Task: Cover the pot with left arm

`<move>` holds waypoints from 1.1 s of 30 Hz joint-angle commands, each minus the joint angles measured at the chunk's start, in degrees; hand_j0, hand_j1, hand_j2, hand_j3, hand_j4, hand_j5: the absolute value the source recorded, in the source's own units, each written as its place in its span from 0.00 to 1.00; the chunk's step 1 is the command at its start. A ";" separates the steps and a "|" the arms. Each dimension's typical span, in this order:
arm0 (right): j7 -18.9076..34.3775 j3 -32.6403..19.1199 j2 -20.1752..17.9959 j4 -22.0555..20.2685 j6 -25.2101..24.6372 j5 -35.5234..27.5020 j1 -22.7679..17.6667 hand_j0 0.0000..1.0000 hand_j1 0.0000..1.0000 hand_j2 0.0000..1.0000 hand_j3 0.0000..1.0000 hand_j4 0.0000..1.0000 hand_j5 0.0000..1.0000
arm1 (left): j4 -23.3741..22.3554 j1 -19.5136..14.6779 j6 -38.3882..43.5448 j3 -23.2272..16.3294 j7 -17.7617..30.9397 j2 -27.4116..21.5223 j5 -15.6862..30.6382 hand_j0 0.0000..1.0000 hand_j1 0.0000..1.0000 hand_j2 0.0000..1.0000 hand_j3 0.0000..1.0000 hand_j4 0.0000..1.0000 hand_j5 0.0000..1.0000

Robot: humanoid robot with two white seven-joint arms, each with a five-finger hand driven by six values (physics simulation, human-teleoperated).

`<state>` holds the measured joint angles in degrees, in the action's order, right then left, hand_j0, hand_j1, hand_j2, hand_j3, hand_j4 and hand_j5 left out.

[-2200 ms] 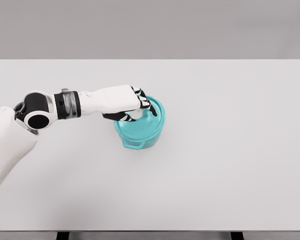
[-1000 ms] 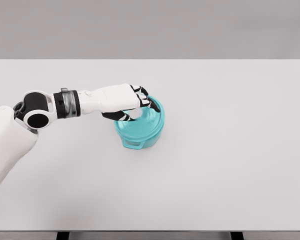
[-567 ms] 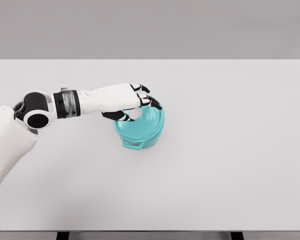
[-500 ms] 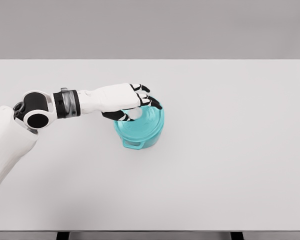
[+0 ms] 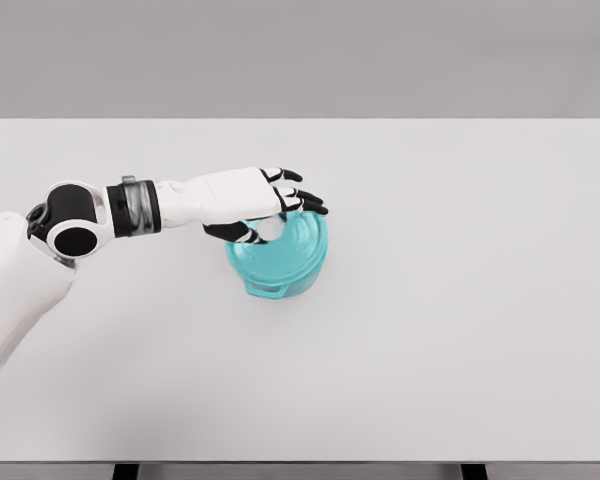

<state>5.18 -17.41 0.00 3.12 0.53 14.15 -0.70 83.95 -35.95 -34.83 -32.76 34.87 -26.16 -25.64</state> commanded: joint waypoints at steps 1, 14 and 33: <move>0.01 0.00 0.00 0.04 0.00 0.00 0.00 1.00 1.00 1.00 1.00 1.00 1.00 | -0.01 0.00 -0.17 -0.02 0.13 -0.03 -0.29 1.00 1.00 1.00 1.00 1.00 1.00; 0.01 0.00 0.00 -0.05 0.00 0.00 0.00 1.00 1.00 1.00 1.00 1.00 1.00 | 0.25 0.09 -0.17 -0.02 0.13 -0.12 -0.11 0.99 0.99 0.99 0.99 0.99 0.99; 0.01 0.00 0.00 -0.05 0.00 0.00 0.00 1.00 1.00 1.00 1.00 1.00 1.00 | 0.25 -0.09 -0.17 0.16 0.13 -0.21 0.15 1.00 1.00 1.00 1.00 1.00 1.00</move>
<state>5.18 -17.41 0.00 3.12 0.53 14.15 -0.70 84.21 -35.95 -34.98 -32.58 34.99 -26.36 -25.48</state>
